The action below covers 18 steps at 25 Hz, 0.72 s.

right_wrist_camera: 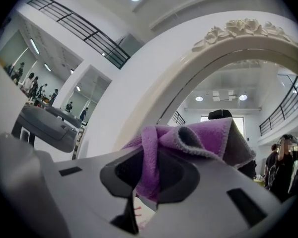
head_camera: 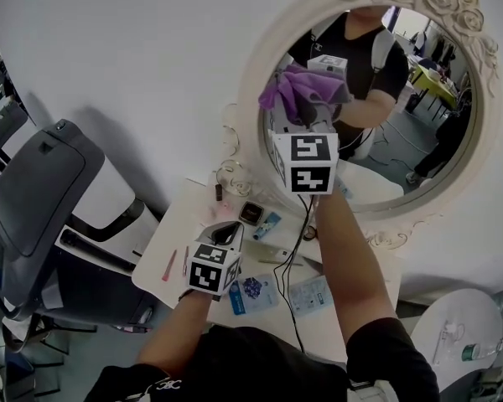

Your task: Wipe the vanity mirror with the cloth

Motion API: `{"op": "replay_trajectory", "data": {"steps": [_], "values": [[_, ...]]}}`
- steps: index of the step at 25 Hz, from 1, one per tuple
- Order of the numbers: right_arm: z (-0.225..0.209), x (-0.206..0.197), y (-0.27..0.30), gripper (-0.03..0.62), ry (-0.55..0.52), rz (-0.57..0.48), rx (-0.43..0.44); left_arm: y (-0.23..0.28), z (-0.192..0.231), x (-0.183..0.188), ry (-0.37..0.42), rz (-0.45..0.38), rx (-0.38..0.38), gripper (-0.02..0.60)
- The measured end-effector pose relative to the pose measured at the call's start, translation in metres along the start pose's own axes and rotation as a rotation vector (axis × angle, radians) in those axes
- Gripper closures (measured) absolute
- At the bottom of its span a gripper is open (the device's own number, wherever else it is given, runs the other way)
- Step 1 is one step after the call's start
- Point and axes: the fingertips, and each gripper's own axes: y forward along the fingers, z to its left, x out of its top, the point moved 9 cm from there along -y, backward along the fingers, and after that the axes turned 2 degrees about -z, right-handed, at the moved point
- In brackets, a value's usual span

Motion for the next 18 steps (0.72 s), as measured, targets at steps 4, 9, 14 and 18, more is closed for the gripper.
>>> {"op": "replay_trajectory", "data": {"steps": [4,9,14,18], "values": [[0.001,-0.009,-0.007,0.531,-0.059,0.033,0.042,0.005,-0.004,0.002,0.003,0.000,-0.016,0.575],[-0.007,-0.015,-0.013,0.531,-0.045,0.069,0.073,0.013,-0.014,0.008,0.019,-0.002,-0.049,0.575],[-0.020,-0.022,-0.024,0.531,-0.056,0.080,0.075,0.023,-0.024,0.013,0.037,0.001,-0.086,0.575],[-0.033,-0.027,-0.037,0.531,-0.049,0.105,0.096,0.033,-0.037,0.016,0.047,-0.003,-0.119,0.575]]}}
